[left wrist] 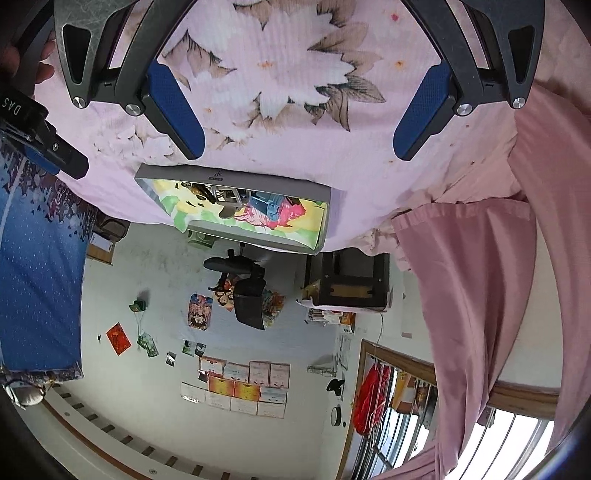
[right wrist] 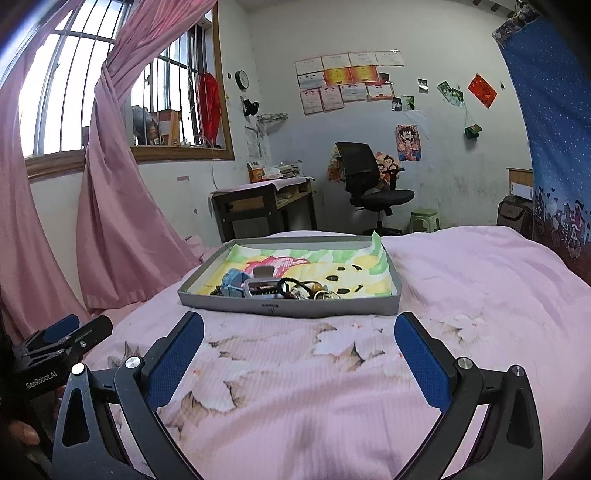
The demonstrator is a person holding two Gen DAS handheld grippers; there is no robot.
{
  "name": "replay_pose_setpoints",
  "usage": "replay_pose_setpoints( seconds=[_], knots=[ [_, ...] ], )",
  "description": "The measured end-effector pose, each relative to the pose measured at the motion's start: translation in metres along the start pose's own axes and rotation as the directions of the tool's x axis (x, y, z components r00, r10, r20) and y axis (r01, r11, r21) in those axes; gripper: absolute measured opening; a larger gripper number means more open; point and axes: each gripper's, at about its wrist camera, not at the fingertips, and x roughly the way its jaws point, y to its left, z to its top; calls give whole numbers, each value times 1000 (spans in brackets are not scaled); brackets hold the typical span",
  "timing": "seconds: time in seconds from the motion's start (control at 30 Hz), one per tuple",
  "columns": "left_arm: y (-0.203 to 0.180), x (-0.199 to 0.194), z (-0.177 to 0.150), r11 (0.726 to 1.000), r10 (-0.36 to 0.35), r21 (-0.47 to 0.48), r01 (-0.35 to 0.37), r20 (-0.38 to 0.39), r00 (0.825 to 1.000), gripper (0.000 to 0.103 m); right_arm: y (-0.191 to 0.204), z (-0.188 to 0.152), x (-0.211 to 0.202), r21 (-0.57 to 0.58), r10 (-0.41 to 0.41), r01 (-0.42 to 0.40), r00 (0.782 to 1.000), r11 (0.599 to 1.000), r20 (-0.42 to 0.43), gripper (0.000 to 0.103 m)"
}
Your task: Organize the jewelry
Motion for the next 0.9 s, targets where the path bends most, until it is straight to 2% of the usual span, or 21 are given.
replay_pose_setpoints(
  seconds=[0.2,0.63,0.9],
  knots=[
    [-3,-10,-5,1000,7,3,-7,26,1000,103,-2,-4,-10,-8,-9,9,1000,1000,13,102],
    [-3,-1,-11,1000,28,0,-28,-3,1000,103,-11,-9,-7,2,-37,37,999,999,-14,102],
    [-2,-2,-11,1000,30,-4,-30,9,999,103,-7,-9,-5,-14,-33,33,999,999,-6,102]
  ],
)
